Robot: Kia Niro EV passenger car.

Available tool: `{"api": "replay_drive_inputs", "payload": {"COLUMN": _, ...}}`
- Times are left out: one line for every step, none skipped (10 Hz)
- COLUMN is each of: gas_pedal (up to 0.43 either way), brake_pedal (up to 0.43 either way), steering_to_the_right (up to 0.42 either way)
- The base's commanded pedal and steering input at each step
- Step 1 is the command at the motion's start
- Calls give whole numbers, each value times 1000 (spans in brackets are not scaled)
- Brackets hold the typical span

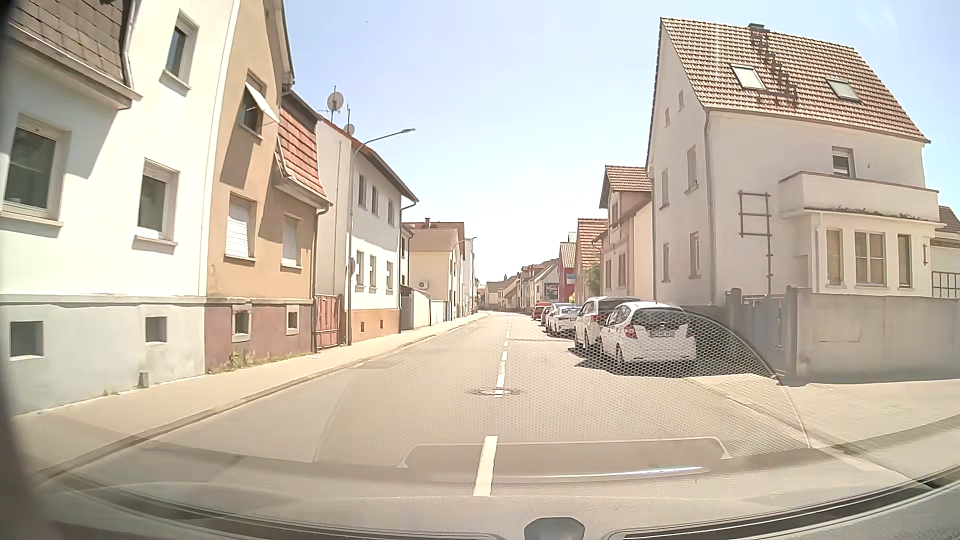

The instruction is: Follow the waypoints while adhering to traffic rules and regulations

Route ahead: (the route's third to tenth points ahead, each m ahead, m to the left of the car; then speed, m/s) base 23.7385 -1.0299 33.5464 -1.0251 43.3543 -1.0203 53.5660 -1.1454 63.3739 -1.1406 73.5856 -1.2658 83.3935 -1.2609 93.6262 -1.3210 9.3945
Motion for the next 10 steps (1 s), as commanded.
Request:
{"api": "replay_drive_inputs", "payload": {"gas_pedal": 28, "brake_pedal": 24, "steering_to_the_right": 2}}
{"api": "replay_drive_inputs", "payload": {"gas_pedal": 28, "brake_pedal": 24, "steering_to_the_right": 2}}
{"api": "replay_drive_inputs", "payload": {"gas_pedal": 28, "brake_pedal": 24, "steering_to_the_right": 2}}
{"api": "replay_drive_inputs", "payload": {"gas_pedal": 28, "brake_pedal": 24, "steering_to_the_right": 2}}
{"api": "replay_drive_inputs", "payload": {"gas_pedal": 28, "brake_pedal": 24, "steering_to_the_right": 2}}
{"api": "replay_drive_inputs", "payload": {"gas_pedal": 28, "brake_pedal": 24, "steering_to_the_right": 2}}
{"api": "replay_drive_inputs", "payload": {"gas_pedal": 28, "brake_pedal": 24, "steering_to_the_right": 2}}
{"api": "replay_drive_inputs", "payload": {"gas_pedal": 28, "brake_pedal": 24, "steering_to_the_right": 1}}
{"api": "replay_drive_inputs", "payload": {"gas_pedal": 28, "brake_pedal": 24, "steering_to_the_right": -1}}
{"api": "replay_drive_inputs", "payload": {"gas_pedal": 28, "brake_pedal": 24, "steering_to_the_right": -1}}
